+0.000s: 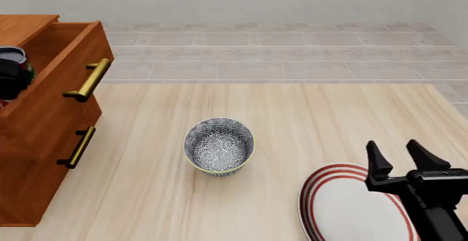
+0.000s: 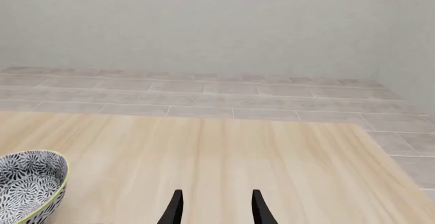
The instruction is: Put the ketchup in the top drawer of the cabinet.
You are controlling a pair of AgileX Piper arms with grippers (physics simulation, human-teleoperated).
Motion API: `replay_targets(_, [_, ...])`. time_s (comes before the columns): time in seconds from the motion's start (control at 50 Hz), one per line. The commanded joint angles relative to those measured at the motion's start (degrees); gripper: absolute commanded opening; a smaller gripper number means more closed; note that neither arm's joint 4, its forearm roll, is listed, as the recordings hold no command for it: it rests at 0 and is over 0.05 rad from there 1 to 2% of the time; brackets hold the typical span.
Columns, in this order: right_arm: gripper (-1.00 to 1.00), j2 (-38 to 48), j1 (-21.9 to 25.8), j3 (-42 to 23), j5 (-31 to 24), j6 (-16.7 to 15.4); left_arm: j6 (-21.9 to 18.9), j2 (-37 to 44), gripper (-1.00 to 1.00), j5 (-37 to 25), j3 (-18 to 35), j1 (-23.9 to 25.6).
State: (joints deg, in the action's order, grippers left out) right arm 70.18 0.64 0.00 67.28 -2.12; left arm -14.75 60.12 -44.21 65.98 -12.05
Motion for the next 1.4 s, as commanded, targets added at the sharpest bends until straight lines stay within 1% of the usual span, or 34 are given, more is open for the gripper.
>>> replay_targets(0.02, [1.0, 2.7, 0.1, 0.0, 2.3, 0.0, -1.6, 0.3, -1.0, -0.1, -0.4, 0.1])
replay_targets(0.22, [1.0, 3.0, 0.2, 0.0, 2.4, 0.1, -1.6, 0.4, -1.0, -0.6, 0.4, -0.1])
replay_targets(0.24, [1.0, 3.0, 0.2, 0.0, 2.4, 0.0, -1.8, 0.3, 1.0, -0.6, 0.5, -0.1])
replay_targets(0.28, [1.0, 3.0, 0.2, 0.0, 2.5, 0.0, -1.3, 0.6, 1.0, -1.0, 1.1, -0.1])
replay_targets(0.56, [1.0, 3.3, 0.3, 0.0, 2.5, 0.1, -1.5, -0.3, 1.0, -1.6, 1.3, 0.6])
replay_targets(0.64, [1.0, 3.4, 0.4, 0.0, 2.5, 0.0, -1.7, -0.6, 1.0, -1.8, 1.3, 0.7])
replay_targets(0.72, [1.0, 3.4, 0.3, 0.0, 2.5, 0.0, -2.8, -1.4, 1.0, -2.1, 0.9, 0.6])
replay_targets(0.82, [1.0, 3.6, 0.3, 0.0, 2.6, 0.1, -2.1, -2.1, 1.0, -3.7, 3.0, 1.1])
replay_targets(0.9, [1.0, 3.7, 0.5, 0.0, 2.6, 0.2, -2.8, -3.4, 1.0, -5.1, 3.9, 1.5])
replay_targets(1.0, [1.0, 3.8, 0.4, 0.0, 2.6, 0.1, -2.6, -4.7, 1.0, -8.2, 7.0, 2.8])
replay_targets(1.08, [1.0, 3.8, 0.6, 0.0, 2.6, 0.1, -2.4, -5.3, 1.0, -9.2, 8.2, 3.2])
replay_targets(1.18, [1.0, 3.9, 0.5, 0.0, 2.6, 0.1, -2.6, -7.0, 1.0, -9.6, 7.8, 4.1])
replay_targets(1.4, [1.0, 3.7, 0.5, 0.0, 2.6, 0.2, -1.8, -9.1, 1.0, -13.7, 12.7, 6.9])
